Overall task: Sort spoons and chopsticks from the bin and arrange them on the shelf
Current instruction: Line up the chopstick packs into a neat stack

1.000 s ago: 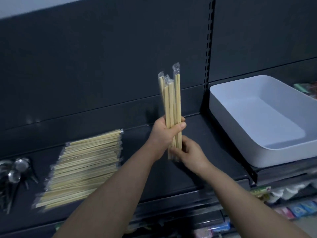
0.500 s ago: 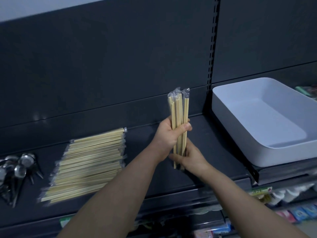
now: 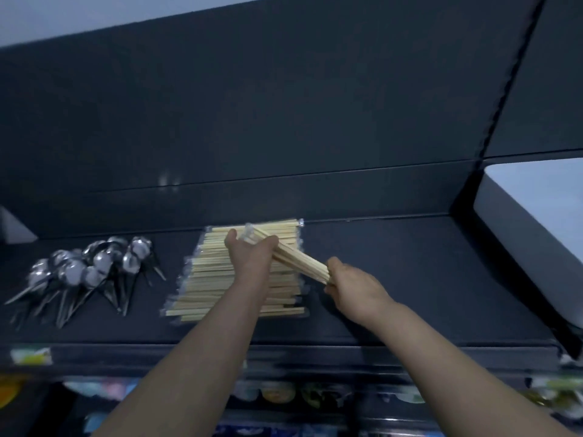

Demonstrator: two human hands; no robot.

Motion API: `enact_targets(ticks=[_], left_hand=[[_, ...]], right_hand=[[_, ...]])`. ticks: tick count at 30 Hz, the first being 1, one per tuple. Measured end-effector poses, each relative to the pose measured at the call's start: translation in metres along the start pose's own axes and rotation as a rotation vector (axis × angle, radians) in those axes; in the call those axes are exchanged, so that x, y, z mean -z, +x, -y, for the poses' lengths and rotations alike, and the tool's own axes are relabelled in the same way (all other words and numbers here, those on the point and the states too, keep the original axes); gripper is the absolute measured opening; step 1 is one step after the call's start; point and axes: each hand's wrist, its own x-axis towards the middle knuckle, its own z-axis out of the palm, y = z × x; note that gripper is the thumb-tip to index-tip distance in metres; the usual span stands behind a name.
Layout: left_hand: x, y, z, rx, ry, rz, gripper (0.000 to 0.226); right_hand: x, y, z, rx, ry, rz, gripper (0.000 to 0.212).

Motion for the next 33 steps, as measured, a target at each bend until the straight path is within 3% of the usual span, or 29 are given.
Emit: enact_targets(ticks=[3,9,13,17,20,23,25,27,31,33], left_hand=[[0.074,0.013,-0.006,-0.123,0.218,-0.041,0.097],[0.194,0.023,-0.005,-0.247,0.621,0.325,0.036],[0.222,0.041,-0.001,-0.343,0.815,0.436,0.03],[0.234,0.057,0.009,-0.353,1.003,0.548,0.027],[0.233,0.053,0.008,-0.375,1.118,0.545,0.032],[0.232,0.048,0.007,-0.474,1.27,0.524,0.065],[0.231,0.049,0.009,-0.519,1.302,0.525,0.076],[0.23,0.05,0.012,-0.516,1.251,0.547,0.076],[0.226,0.046,0.019,-0.477,1.184,0.625,0.073],[0.228,0.043,0.023,-0.441,1.202,0.65,0.064]], right_hand=[[-0.023,0.012,0.047,0.065,-0.013,0.016,0.027],[-0.055,0.022,0.096,0.081,0.018,0.079,0.045],[-0.065,0.022,0.113,0.048,0.054,0.088,0.057],[-0.073,0.02,0.121,0.006,0.093,0.058,0.056],[-0.079,0.015,0.123,-0.049,0.106,-0.016,0.046],[-0.081,0.009,0.126,-0.082,0.035,-0.067,0.035],[-0.079,0.008,0.13,-0.122,-0.026,-0.08,0.03],[-0.078,0.008,0.133,-0.139,-0.061,-0.101,0.031],[-0.084,0.009,0.129,-0.123,-0.055,-0.091,0.056],[-0.088,0.011,0.125,-0.124,-0.05,-0.047,0.053]])
